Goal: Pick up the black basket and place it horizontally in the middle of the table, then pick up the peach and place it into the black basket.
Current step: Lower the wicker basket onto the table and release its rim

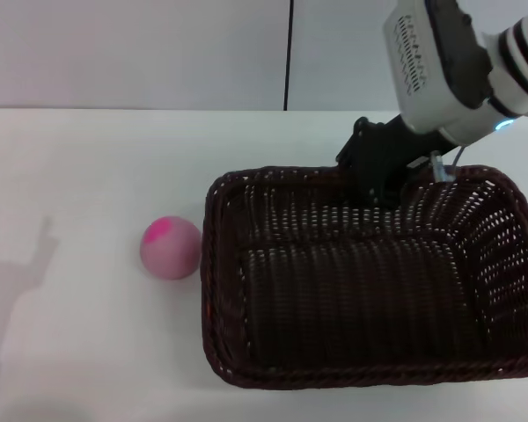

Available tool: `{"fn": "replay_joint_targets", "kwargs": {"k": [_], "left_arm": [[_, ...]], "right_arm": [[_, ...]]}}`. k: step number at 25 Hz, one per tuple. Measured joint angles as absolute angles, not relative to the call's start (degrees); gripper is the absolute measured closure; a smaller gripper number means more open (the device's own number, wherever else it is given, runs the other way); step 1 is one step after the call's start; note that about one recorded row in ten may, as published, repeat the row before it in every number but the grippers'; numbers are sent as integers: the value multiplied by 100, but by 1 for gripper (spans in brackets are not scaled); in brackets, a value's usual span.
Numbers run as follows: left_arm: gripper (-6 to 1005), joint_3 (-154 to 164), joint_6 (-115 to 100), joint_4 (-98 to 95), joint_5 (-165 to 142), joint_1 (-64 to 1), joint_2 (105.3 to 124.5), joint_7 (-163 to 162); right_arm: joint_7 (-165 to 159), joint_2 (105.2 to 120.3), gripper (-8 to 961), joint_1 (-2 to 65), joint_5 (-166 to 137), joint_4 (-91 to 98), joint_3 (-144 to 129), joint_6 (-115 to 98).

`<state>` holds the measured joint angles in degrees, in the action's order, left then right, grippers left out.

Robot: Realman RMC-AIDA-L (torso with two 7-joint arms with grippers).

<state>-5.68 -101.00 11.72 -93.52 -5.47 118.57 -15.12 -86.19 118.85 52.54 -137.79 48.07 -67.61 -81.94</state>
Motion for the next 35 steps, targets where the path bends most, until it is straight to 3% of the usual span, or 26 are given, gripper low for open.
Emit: {"fn": "replay_joint_targets", "kwargs": {"k": [33, 35], "left_arm": [[187, -422, -10125, 1125, -9351, -539, 11831, -1512], [188, -421, -10126, 1125, -9351, -536, 11827, -1512]], "right_arm": [[-8792, 11908, 708, 4860, -13108, 4783, -6858, -7288], [-8791, 11912, 617, 4824, -13105, 4805, -6877, -7290]]}}
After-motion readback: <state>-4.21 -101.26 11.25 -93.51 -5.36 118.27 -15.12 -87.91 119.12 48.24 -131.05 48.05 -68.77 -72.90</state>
